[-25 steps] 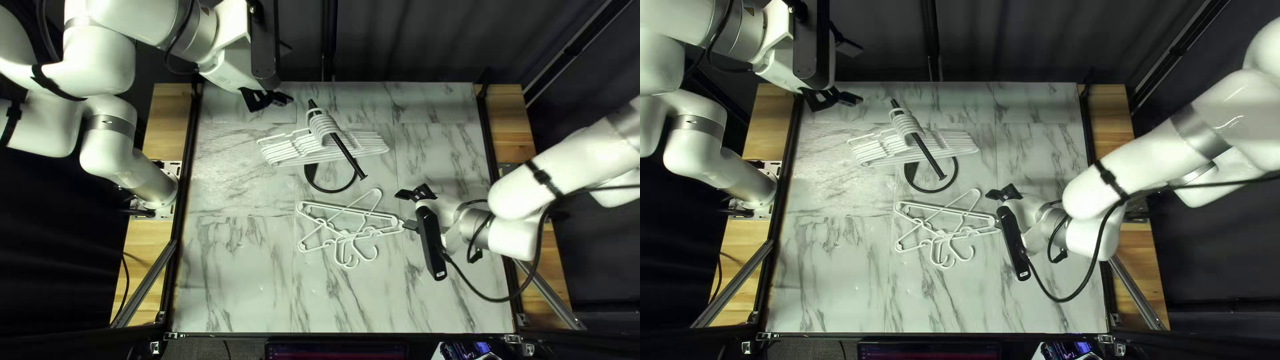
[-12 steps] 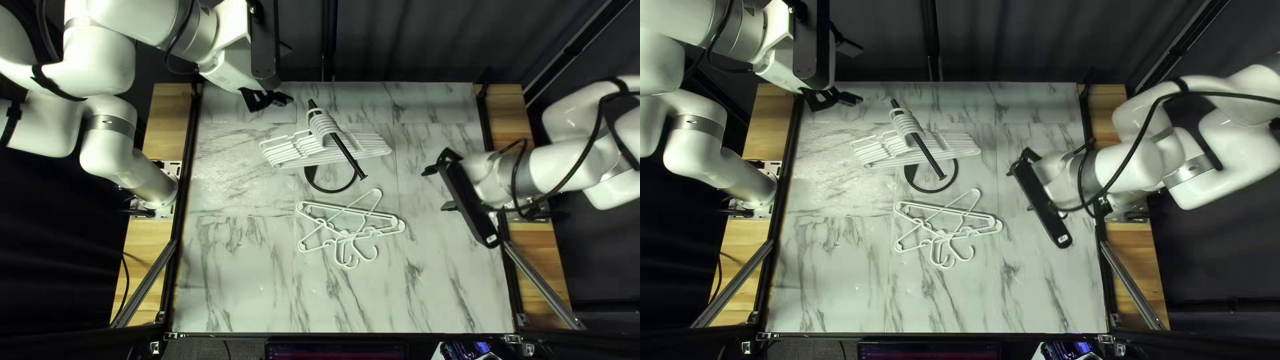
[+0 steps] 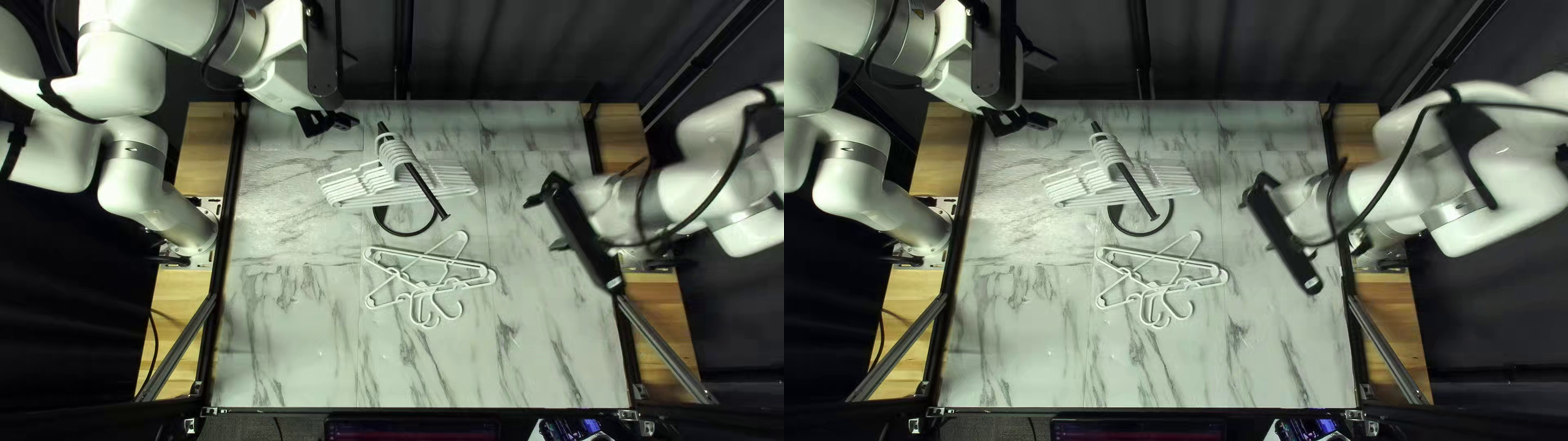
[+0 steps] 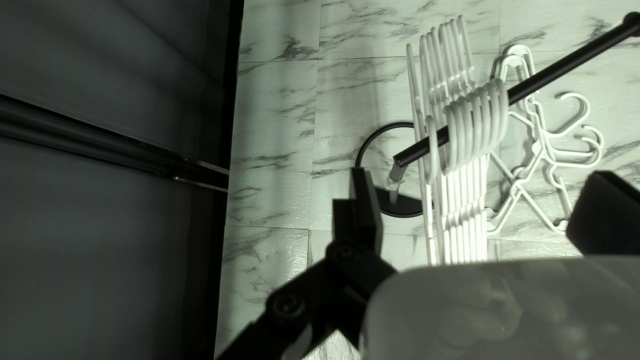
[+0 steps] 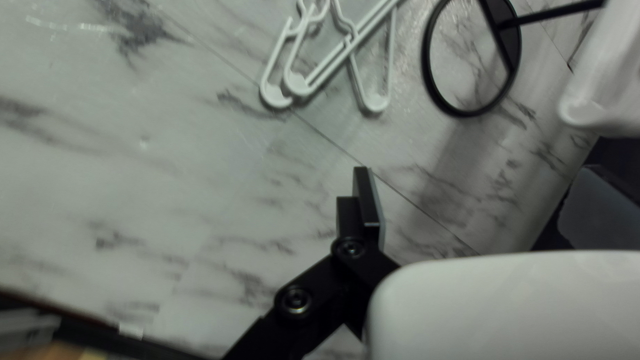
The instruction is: Remove hangers from rack and place onto table
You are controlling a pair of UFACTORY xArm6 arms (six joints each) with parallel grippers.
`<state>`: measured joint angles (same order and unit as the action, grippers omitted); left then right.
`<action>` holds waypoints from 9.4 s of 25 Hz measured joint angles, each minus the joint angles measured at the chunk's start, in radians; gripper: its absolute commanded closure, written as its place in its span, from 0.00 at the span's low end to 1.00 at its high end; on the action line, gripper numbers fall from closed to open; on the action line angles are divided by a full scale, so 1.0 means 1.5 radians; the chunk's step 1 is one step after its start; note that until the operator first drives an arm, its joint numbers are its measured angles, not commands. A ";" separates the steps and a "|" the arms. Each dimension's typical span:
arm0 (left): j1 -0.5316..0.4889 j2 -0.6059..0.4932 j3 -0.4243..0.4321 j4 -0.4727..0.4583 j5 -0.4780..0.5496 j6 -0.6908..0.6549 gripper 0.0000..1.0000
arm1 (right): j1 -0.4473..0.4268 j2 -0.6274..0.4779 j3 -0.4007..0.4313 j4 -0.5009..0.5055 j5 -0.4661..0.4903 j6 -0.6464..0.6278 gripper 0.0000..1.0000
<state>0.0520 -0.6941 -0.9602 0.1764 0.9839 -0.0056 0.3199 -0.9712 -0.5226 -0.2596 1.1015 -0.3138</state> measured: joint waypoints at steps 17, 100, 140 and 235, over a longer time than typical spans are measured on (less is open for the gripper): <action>0.000 0.000 0.000 0.000 0.000 0.000 0.00 | -0.258 -0.007 -0.158 0.214 0.194 -0.210 0.00; 0.000 0.000 0.000 0.000 0.000 0.000 0.00 | -0.243 0.016 -0.158 0.204 0.169 -0.126 0.00; -0.307 0.101 0.045 0.105 0.120 -0.651 0.00 | -0.243 0.016 -0.158 0.204 0.169 -0.126 0.00; -0.198 0.172 0.188 0.014 -0.133 -0.501 0.00 | -0.243 0.016 -0.158 0.204 0.169 -0.126 0.00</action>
<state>-0.2457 -0.4367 -0.6787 0.1974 0.7850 -0.7566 -0.0451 -0.9476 -0.7602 0.0470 1.3544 -0.5026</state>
